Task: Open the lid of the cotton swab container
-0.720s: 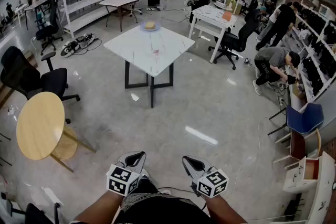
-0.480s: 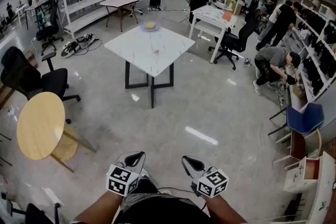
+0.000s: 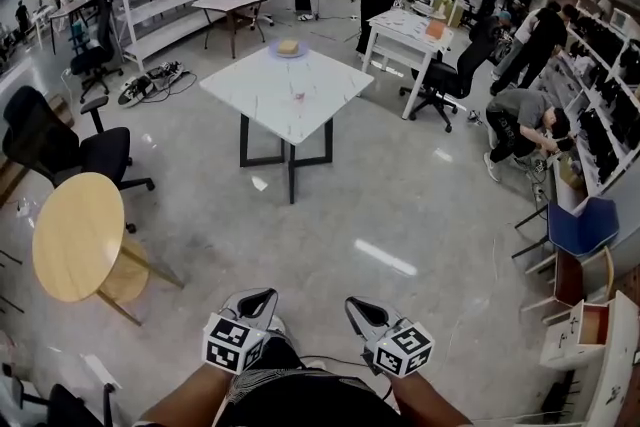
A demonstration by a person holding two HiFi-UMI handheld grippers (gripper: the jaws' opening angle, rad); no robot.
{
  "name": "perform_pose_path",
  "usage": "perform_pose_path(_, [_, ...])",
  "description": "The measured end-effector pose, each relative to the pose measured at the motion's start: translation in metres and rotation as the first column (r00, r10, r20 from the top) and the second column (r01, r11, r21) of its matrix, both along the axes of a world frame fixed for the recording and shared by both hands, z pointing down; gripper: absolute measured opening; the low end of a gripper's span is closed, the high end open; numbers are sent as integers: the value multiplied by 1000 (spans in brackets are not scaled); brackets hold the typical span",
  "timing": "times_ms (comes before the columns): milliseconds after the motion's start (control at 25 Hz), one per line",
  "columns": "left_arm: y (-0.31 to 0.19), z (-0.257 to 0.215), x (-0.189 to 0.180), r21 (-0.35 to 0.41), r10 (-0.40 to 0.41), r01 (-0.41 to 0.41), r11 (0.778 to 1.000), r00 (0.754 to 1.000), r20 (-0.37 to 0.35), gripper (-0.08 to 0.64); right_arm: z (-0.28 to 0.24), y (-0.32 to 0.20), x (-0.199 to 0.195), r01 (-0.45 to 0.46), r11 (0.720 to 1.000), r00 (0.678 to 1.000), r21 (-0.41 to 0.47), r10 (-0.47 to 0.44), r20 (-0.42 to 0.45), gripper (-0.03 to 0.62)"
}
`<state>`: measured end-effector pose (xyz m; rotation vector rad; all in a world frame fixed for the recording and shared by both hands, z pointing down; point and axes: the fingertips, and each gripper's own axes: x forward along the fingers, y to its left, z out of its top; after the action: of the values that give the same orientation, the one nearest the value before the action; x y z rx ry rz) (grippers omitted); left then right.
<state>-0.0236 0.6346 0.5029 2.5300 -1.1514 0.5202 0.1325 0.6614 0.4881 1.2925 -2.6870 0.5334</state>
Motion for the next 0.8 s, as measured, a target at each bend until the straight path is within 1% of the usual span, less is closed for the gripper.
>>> perform_pose_path(160, [0,6,-3,-9,7,-7,1000,1000,15,59,5,-5,-2,-6,1000,1000,-8,6,3,0])
perform_pose_path(360, [-18,11,-9,-28,1,-1,1000,1000,27,58,7,-27,-8,-3,1000,1000,-15,3,1,0])
perform_pose_path(640, [-67,3,-17,-24,-8,8,1000,1000,11,58,1,-70,-17,-7,1000,1000,-30,7,-10,0])
perform_pose_path(800, [-97,3,-14,-25,0,0,1000,1000,-1,58,1,-91,-17,-10,999,999,-37,8,-33,0])
